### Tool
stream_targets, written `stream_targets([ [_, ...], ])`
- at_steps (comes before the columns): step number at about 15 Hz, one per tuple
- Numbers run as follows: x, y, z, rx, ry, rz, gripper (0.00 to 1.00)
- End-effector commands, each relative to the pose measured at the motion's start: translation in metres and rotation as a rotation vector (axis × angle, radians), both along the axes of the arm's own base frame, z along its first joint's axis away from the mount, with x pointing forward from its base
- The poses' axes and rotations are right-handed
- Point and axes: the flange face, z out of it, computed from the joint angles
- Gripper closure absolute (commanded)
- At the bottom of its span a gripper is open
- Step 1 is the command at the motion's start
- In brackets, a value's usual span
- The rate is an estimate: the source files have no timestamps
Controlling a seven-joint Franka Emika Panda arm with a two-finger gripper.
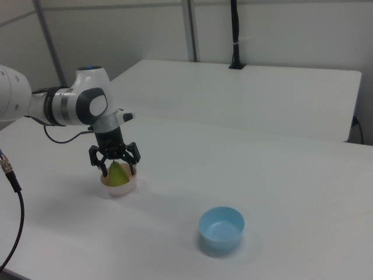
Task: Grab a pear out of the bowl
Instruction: 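Lower the gripper over the pear and close it around the pear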
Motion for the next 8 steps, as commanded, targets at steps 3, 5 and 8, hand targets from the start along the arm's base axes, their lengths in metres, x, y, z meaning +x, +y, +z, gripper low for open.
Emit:
stream_targets([
  [3, -0.0019, 0.0077, -0.0117, -0.031, -0.007, 0.011, 0.45],
  [5, -0.0029, 0.0086, -0.013, -0.03, -0.004, 0.01, 0.81],
  [8, -0.0034, 0.0097, -0.0077, -0.023, -0.011, -0.001, 1.0],
])
